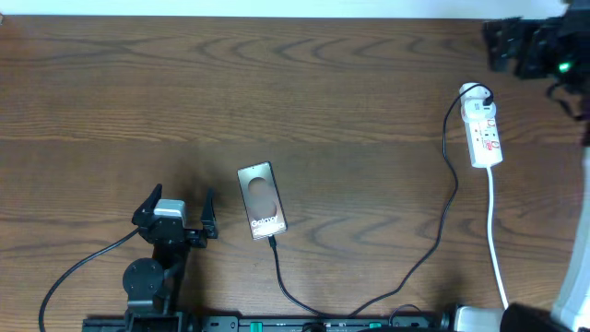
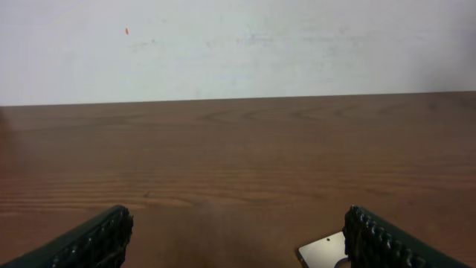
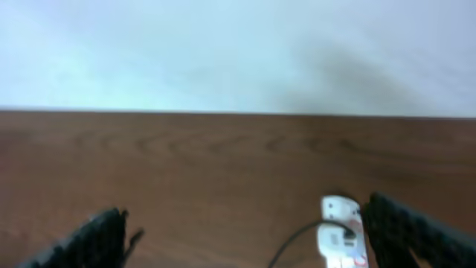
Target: Plug charger to phone and switch on socket
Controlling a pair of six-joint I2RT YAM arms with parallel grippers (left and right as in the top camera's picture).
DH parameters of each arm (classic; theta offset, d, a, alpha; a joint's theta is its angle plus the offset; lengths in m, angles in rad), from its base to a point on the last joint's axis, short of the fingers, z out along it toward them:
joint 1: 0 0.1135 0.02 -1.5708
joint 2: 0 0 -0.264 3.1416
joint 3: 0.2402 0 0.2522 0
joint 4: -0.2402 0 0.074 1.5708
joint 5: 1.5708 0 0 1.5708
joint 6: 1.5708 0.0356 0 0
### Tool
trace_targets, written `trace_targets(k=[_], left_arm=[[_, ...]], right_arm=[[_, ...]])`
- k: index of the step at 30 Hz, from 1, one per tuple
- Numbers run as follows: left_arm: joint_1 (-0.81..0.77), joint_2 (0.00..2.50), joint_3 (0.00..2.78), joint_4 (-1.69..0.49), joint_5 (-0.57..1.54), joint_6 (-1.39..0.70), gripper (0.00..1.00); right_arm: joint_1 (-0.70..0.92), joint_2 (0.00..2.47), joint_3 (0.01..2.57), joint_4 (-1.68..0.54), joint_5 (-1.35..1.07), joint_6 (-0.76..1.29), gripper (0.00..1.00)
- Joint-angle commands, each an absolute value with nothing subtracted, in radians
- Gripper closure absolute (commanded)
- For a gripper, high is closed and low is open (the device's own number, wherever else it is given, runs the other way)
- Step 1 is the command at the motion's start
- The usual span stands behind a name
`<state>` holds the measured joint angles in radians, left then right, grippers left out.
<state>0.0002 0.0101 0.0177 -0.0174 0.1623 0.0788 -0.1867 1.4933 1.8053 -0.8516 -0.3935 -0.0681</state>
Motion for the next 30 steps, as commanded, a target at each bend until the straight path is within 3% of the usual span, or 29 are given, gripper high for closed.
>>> trace_targets(k=[1,13,30], left_arm=[[0.006,0.004,0.004,-0.056,0.194,0.075,0.09],[0.006,0.004,0.004,-0.056,0.194,0.074,0.09],[0.006,0.004,0.004,-0.056,0.194,0.075,0.09]], right_arm=[[-0.139,1.425,1.638,-0.717,-0.395,-0.064,0.01],[-0.068,1.142,1.081,-0.176,-0.394,-0.064,0.01],[0.056,0.72,0.535,0.158,-0.136,-0.064,0.01]])
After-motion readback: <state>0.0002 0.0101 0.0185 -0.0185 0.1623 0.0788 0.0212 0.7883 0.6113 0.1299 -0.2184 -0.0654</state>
